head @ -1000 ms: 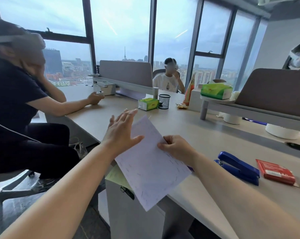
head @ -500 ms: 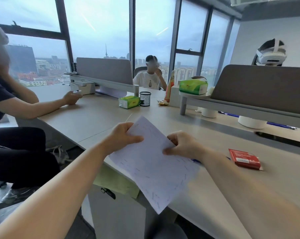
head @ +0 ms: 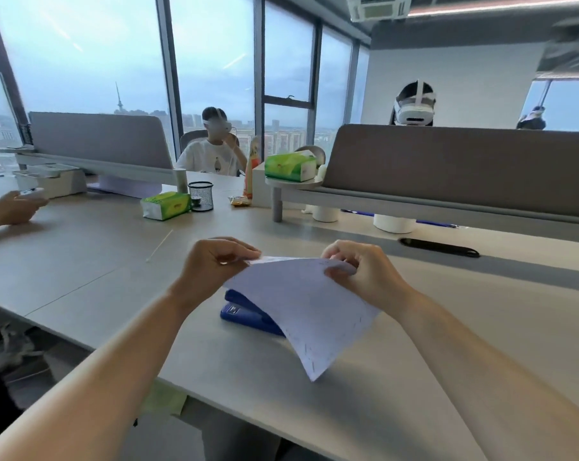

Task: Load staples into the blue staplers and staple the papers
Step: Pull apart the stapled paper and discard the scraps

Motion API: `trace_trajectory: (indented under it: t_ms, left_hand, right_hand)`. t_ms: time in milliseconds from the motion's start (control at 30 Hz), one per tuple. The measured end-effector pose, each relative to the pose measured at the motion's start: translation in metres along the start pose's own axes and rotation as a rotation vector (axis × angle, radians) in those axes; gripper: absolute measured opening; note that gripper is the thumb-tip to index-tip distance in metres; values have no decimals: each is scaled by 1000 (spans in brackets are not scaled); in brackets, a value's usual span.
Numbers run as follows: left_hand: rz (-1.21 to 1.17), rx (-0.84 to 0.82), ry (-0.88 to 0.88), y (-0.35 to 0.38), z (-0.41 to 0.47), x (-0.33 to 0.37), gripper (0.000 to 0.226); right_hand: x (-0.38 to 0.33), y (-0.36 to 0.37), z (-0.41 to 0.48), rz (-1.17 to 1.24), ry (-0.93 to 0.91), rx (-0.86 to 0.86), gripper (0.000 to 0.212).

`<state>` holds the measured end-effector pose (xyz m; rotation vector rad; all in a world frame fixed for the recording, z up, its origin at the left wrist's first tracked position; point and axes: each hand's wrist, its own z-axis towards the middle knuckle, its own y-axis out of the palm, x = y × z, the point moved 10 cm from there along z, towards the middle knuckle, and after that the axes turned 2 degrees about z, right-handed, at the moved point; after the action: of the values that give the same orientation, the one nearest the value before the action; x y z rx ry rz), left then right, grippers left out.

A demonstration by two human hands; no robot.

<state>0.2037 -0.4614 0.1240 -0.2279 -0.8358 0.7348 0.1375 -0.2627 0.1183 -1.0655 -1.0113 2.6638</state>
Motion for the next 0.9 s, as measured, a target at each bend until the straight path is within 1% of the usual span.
trace_trajectory:
  t_ms: [67, 133, 167, 200, 233, 267, 300, 367, 400, 467, 533, 567, 633, 700, 733, 800, 833, 900]
  left_hand:
    - [48, -29, 125, 13, 5, 23, 22]
    - [124, -30, 333, 22, 3, 56, 12]
    - [187, -39, 439, 29, 0, 71, 16]
    - [270, -64, 535, 38, -3, 81, 27]
    - [354, -96, 614, 50, -7, 87, 39]
    - [423, -124, 654, 60, -9, 90, 44]
    - [465, -141, 667, 68, -9, 92, 40]
    - [560, -156, 733, 87, -14, 93, 18]
    - [594, -156, 771, 97, -16, 94, 17]
    - [554, -175, 750, 109, -15, 94, 14]
    - [514, -153, 747, 117, -12, 99, 27]
    - [520, -142, 775, 123, -13, 104, 31]
    - [525, -99, 880, 131, -17, 114, 27]
    - [445, -85, 874, 135, -12, 118, 24]
    - [381, -69, 830, 135, -6, 119, 26]
    - [233, -24, 684, 131, 9, 116, 34]
    - [169, 12, 605, 129, 16, 114, 34]
    - [67, 74, 453, 127, 28, 114, 23]
  right_hand:
    - [6, -20, -8, 12, -8, 68, 19]
    - [6, -42, -16, -19, -63, 149, 19]
    - [5, -54, -21, -58, -107, 196, 19]
    - [5, -65, -25, -103, -149, 239, 19]
    - [6, -74, -30, -150, -183, 272, 19]
    - [8, -82, -35, -196, -213, 297, 19]
    - [9, -89, -39, -241, -240, 316, 18]
    - [11, -98, -48, -332, -287, 341, 15]
    - [11, -101, -53, -373, -305, 354, 14]
    - [11, -108, -62, -444, -331, 387, 11]
    - [13, -117, -71, -498, -345, 424, 12]
    - [15, -121, -74, -509, -345, 437, 13]
    - [20, -129, -80, -525, -335, 446, 12]
    - [25, -136, -84, -532, -307, 443, 13]
    - [27, -140, -86, -527, -287, 440, 11]
    - [33, -148, -89, -472, -214, 430, 7]
    - [37, -152, -90, -425, -158, 413, 7]
    - [49, -158, -93, -349, -25, 355, 18]
